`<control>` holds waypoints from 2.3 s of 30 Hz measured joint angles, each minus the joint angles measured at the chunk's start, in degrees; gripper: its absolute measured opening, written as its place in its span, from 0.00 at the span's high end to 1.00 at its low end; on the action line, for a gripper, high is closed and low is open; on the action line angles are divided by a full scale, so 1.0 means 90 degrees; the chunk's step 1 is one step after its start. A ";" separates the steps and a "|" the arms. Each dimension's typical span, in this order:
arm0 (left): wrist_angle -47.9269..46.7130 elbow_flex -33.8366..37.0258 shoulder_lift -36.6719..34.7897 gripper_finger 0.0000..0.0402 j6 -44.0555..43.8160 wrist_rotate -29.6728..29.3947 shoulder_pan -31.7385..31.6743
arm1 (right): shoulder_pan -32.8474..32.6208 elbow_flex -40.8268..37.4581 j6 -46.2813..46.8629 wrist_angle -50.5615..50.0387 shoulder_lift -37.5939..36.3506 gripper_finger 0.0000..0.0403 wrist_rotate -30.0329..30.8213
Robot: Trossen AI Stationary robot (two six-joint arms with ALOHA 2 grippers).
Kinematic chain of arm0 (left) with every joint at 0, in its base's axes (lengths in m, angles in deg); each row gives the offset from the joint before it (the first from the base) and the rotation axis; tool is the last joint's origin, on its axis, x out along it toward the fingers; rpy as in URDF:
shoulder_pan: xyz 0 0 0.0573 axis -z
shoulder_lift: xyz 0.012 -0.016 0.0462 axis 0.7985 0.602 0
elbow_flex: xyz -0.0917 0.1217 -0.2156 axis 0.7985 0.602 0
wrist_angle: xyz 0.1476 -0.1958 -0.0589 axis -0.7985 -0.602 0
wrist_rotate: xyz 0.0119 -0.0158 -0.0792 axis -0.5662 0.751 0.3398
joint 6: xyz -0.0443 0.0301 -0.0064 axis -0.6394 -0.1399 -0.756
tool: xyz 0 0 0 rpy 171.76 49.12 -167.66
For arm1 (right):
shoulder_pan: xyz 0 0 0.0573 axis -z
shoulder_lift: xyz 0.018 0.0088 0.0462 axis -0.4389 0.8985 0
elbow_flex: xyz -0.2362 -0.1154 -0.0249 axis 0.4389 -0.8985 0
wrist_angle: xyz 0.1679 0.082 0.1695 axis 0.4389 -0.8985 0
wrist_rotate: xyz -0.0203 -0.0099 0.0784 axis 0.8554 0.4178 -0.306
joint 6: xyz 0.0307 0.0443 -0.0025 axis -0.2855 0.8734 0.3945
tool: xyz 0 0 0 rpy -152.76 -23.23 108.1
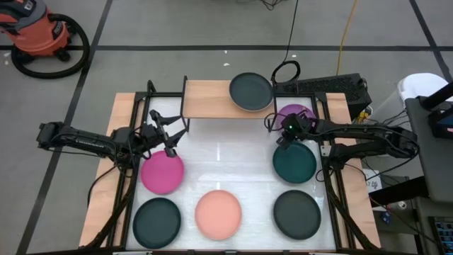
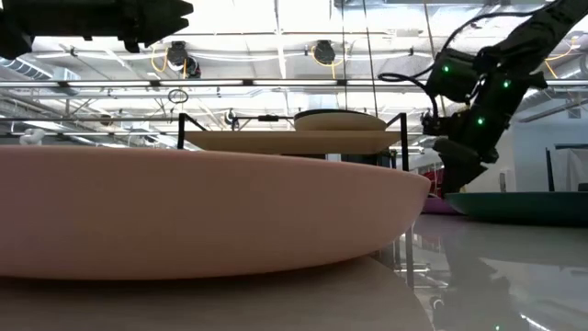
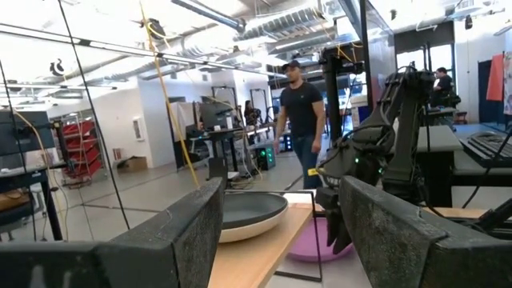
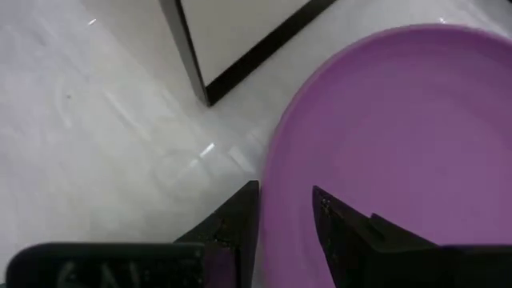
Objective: Place and stack plates onto a shelf
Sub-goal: Stack the violet plate on top of the black plate on the shelf
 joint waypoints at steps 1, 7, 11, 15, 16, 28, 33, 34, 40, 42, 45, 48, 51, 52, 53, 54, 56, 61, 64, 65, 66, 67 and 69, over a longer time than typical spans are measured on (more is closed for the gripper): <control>0.0000 0.0001 0.0000 0.37 0.0001 0.0000 0.0000 | 0.0011 -0.0051 0.0002 0.0076 0.0066 0.75 -0.0004; -0.0002 -0.0001 0.0002 0.37 0.0002 0.0002 0.0000 | 0.0140 -0.0217 -0.0037 0.0252 0.0496 0.75 0.0021; -0.0005 0.0000 0.0002 0.37 0.0002 0.0002 0.0000 | 0.0169 -0.0212 -0.0346 0.0412 0.0676 0.79 0.0025; -0.0007 -0.0001 0.0002 0.37 0.0002 0.0002 0.0000 | 0.0169 -0.0210 -0.0459 0.0642 0.0676 0.91 0.0104; -0.0007 0.0001 0.0002 0.37 0.0002 0.0002 0.0000 | 0.0169 -0.0210 -0.0468 0.0627 0.0631 0.94 0.0132; 0.0006 0.0001 0.0002 0.37 0.0068 0.0002 -0.0002 | 0.0159 0.0064 -0.0266 0.0528 -0.0494 0.99 0.1111; 0.0024 0.0001 0.0002 0.37 0.0297 0.0002 -0.0002 | 0.0159 0.0360 -0.0313 0.0556 -0.1176 1.00 0.2109; 0.0063 0.0001 0.0002 0.37 0.0426 0.0002 -0.0002 | 0.0159 0.0474 -0.0339 0.0557 -0.1286 1.00 0.2203; 0.0410 0.0001 0.0002 0.37 0.1216 -0.0002 -0.0015 | -0.0137 0.1485 -0.1041 0.0821 -0.1427 1.00 0.2202; 0.0406 0.0001 0.0002 0.37 0.1094 -0.0002 -0.0015 | -0.0321 0.1858 -0.1399 0.1183 -0.1271 1.00 0.2183; 0.0403 0.0001 0.0002 0.37 0.0703 -0.0002 -0.0015 | -0.0601 0.2454 -0.1910 0.1674 -0.0833 1.00 0.1797; 0.0386 0.0001 0.0002 0.37 0.0663 -0.0002 -0.0015 | -0.0855 0.3056 -0.2368 0.1980 -0.0188 1.00 0.1441; 0.0372 0.0001 0.0002 0.37 0.0658 -0.0002 -0.0015 | -0.0998 0.3664 -0.2726 0.1869 0.0568 1.00 0.1314; 0.0359 0.0001 0.0002 0.37 0.0658 -0.0002 -0.0015 | -0.1026 0.3851 -0.2805 0.1779 0.0822 1.00 0.1259; 0.0355 0.0001 0.0002 0.37 0.0658 -0.0002 -0.0015 | -0.1044 0.4018 -0.2867 0.1668 0.1068 1.00 0.1100; 0.0355 0.0001 0.0002 0.37 0.0658 -0.0002 -0.0015 | -0.1047 0.4165 -0.2918 0.1546 0.1297 1.00 0.0978; 0.0338 0.0001 0.0002 0.37 0.0572 -0.0002 -0.0015 | -0.1046 0.4387 -0.3042 0.1263 0.1715 1.00 0.0867; 0.0257 0.0001 0.0002 0.37 0.0374 -0.0002 -0.0012 | -0.0967 0.4622 -0.3146 0.0817 0.2362 1.00 0.1410; 0.0211 0.0001 0.0002 0.37 0.0372 -0.0002 -0.0014 | -0.0960 0.4635 -0.3063 0.0687 0.2489 0.99 0.1539; 0.0214 0.0001 0.0002 0.37 0.0372 -0.0002 -0.0015 | -0.0963 0.4635 -0.3027 0.0658 0.2498 0.98 0.1520; 0.0214 0.0001 0.0002 0.37 0.0373 -0.0002 -0.0015 | -0.0970 0.4635 -0.2976 0.0626 0.2500 0.97 0.1512; 0.0213 0.0001 0.0002 0.37 0.0373 -0.0002 -0.0015 | -0.0975 0.4635 -0.2904 0.0619 0.2493 0.95 0.1435; 0.0216 0.0001 0.0002 0.37 0.0413 -0.0002 -0.0014 | -0.0971 0.4637 -0.2765 0.0589 0.2432 0.93 0.0994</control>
